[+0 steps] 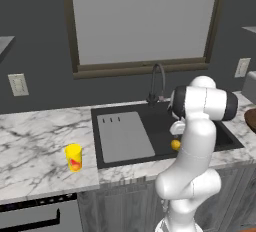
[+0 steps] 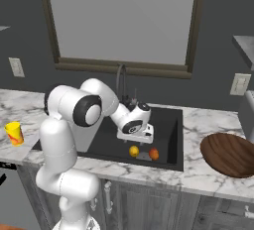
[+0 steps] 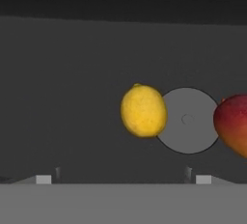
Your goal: Remove the mango and lemon from the sink. Then move the bowl and cup from the counter to the sink for washing.
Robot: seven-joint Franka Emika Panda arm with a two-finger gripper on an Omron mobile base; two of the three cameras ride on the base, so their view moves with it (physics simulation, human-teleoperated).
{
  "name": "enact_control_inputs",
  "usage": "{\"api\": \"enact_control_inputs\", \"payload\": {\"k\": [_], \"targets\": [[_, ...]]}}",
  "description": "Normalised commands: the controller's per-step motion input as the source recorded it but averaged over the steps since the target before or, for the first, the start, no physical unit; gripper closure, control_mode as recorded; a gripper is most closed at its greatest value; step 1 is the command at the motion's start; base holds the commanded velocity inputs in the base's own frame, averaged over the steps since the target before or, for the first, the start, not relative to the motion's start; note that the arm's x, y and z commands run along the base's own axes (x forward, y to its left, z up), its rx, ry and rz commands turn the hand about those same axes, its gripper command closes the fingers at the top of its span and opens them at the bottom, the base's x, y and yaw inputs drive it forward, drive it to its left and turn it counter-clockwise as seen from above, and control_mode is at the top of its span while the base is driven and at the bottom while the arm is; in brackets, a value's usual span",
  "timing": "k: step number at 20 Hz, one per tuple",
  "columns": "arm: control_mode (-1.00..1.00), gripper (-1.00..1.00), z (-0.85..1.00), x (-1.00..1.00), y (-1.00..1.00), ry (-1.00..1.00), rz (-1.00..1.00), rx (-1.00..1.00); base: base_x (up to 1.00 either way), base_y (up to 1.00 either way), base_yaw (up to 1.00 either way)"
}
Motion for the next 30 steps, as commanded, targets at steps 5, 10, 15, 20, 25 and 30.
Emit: {"api": "enact_control_inputs", "payload": {"k": [5,10,15,20,25,30], "targets": [[-1.0,-1.0,-0.14,0.12,0.0,-0.03,-0.01,-0.05,0.0,0.0,0.0],[-1.0,-1.0,-0.13,0.11,0.0,-0.06,0.0,-0.05,0.0,0.0,0.0],[-1.0,-1.0,-0.13,0.1,0.0,-0.06,0.0,-0.04,0.0,0.0,0.0],[-1.0,-1.0,-0.12,0.08,0.0,-0.01,-0.01,-0.01,0.0,0.0,0.0],[-1.0,-1.0,-0.12,0.04,0.0,0.0,-0.01,0.0,0.0,0.0,0.0],[-1.0,-1.0,-0.12,0.04,0.0,0.0,0.0,-0.01,0.0,0.0,0.0]]}}
